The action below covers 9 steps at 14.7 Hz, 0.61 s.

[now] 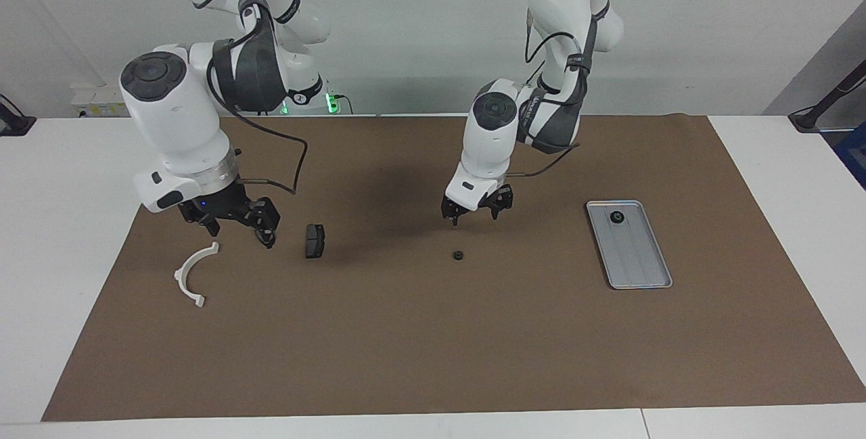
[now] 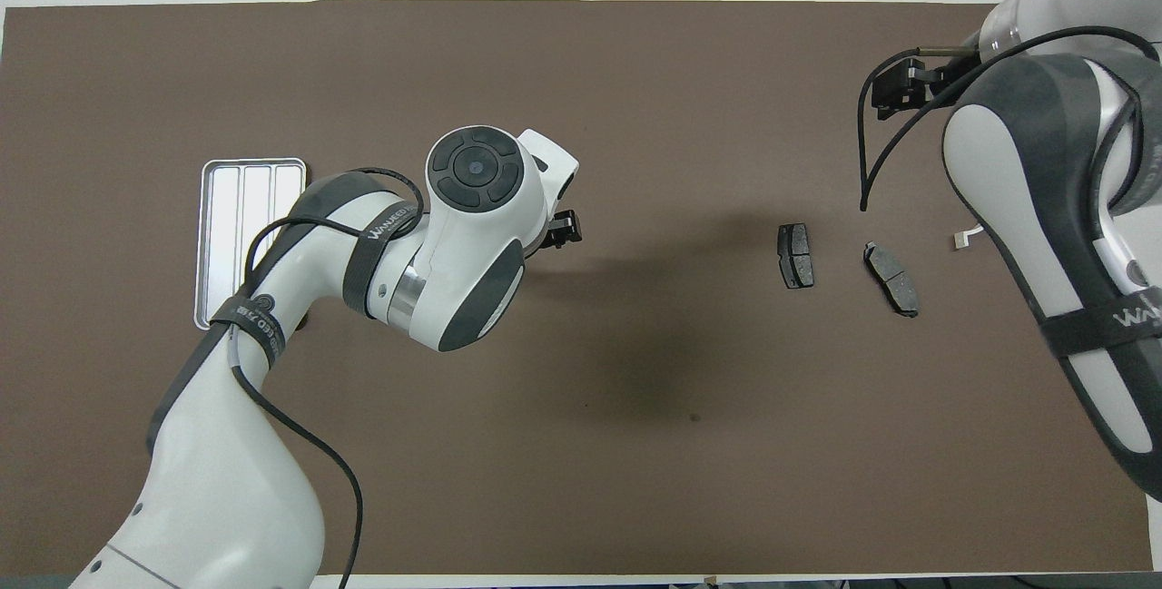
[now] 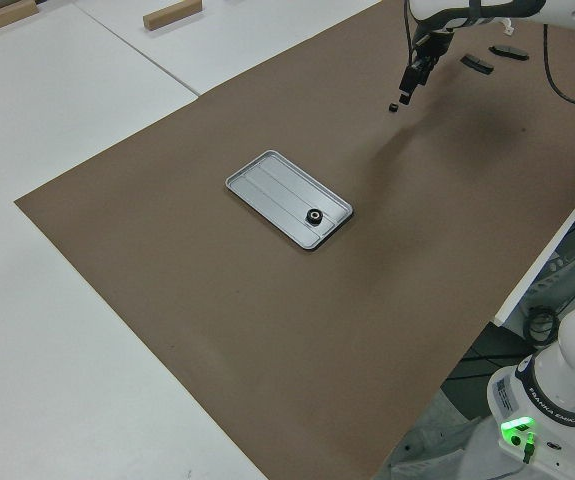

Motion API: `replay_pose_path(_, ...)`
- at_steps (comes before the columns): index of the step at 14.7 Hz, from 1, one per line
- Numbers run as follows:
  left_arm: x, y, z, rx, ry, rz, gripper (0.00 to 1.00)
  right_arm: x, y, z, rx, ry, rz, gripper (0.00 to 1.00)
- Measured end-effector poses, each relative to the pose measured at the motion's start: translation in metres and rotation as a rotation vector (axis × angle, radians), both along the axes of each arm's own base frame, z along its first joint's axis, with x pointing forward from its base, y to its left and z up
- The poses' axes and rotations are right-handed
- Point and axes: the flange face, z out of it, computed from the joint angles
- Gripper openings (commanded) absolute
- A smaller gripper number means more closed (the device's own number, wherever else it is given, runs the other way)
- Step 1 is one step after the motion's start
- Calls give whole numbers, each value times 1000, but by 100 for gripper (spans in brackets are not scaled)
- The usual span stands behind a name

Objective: Pick bearing gear from pile to tray
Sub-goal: 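Carry the nut with the left gripper into the tray and release it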

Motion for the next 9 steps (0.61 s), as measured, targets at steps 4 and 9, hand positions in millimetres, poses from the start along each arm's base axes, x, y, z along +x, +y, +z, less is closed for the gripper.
replay_pose_path(4, 13, -3, -13, -12, -28, 8, 97, -15, -19, 16, 14, -9, 25, 100)
replay_pose_path(9, 16, -4, -22, -19, -40, 9, 97, -57, -29, 53, 20, 33, 12, 100)
